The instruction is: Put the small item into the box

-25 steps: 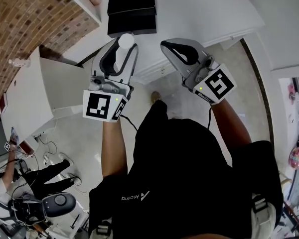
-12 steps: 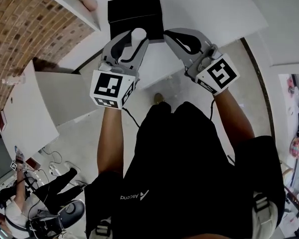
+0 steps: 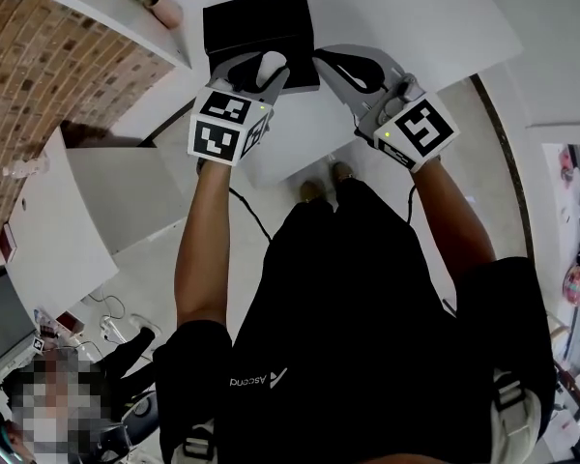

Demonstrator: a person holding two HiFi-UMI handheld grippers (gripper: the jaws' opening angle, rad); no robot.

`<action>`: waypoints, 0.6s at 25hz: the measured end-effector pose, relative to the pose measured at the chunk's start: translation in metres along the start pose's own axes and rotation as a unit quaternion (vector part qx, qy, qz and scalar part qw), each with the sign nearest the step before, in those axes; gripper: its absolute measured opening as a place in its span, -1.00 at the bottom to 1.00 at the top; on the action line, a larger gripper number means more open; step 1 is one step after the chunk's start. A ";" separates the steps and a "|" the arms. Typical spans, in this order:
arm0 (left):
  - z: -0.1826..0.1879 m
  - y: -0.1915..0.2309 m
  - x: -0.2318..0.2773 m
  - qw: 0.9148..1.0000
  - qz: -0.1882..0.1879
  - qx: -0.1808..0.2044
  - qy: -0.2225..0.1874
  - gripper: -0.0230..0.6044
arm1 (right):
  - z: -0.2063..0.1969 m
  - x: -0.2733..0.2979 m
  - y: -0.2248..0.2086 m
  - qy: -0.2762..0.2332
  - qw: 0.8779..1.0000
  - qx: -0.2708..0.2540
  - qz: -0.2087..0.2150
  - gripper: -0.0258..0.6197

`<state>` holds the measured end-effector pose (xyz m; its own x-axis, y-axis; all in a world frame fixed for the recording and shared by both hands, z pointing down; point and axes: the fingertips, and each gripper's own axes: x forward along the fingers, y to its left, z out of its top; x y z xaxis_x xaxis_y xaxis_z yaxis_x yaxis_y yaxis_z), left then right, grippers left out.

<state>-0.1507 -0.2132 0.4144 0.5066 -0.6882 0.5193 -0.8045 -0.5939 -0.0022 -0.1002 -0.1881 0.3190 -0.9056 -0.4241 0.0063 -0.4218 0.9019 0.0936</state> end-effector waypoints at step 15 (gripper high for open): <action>-0.067 0.038 0.092 0.980 -0.010 -0.030 0.196 -0.41 | -0.029 0.011 -0.058 0.018 0.999 0.041 0.017 -0.92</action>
<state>-0.1550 -0.2710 0.5189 0.3736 -0.4565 0.8075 -0.8187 -0.5715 0.0557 -0.0844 -0.2476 0.3430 -0.9180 -0.3942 0.0431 -0.3941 0.9190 0.0112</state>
